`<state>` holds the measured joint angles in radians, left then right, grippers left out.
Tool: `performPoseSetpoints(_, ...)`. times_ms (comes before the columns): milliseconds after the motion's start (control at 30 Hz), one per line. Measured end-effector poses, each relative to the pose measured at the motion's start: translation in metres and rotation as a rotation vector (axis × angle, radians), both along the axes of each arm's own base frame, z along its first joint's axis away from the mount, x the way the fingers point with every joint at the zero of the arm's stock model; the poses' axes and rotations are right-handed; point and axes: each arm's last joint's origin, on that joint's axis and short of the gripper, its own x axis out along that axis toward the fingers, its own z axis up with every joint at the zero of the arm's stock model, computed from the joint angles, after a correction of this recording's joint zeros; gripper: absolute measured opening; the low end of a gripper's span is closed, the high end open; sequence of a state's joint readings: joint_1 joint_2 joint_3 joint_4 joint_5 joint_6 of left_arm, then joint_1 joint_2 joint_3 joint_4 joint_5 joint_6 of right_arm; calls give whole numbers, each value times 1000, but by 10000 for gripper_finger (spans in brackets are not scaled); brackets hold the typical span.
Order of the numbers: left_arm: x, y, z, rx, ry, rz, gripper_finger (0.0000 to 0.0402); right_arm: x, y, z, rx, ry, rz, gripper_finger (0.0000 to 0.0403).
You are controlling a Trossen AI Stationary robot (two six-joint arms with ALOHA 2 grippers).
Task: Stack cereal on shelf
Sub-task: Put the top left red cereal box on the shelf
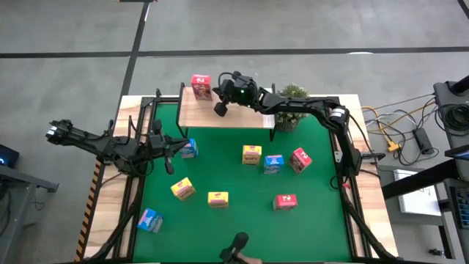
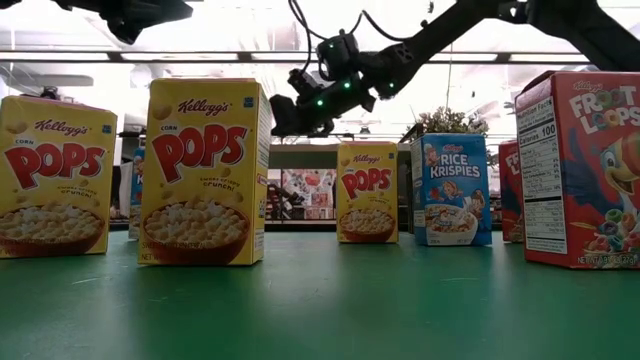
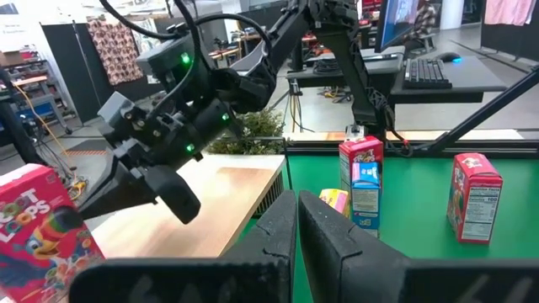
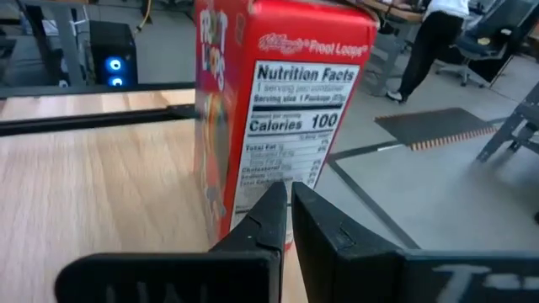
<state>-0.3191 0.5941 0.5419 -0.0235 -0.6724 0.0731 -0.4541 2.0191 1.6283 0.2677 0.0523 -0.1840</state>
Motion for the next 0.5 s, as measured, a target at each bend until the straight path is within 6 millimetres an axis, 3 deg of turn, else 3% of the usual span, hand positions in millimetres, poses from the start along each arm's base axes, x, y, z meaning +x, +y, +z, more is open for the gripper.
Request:
performPoseSetpoints(333,0,0,0,0,0,0,0,0,0,-6,14,36,49,13)
performPoseSetpoints(500,0,0,0,0,0,0,0,3,0,-2,6,-26,51,13)
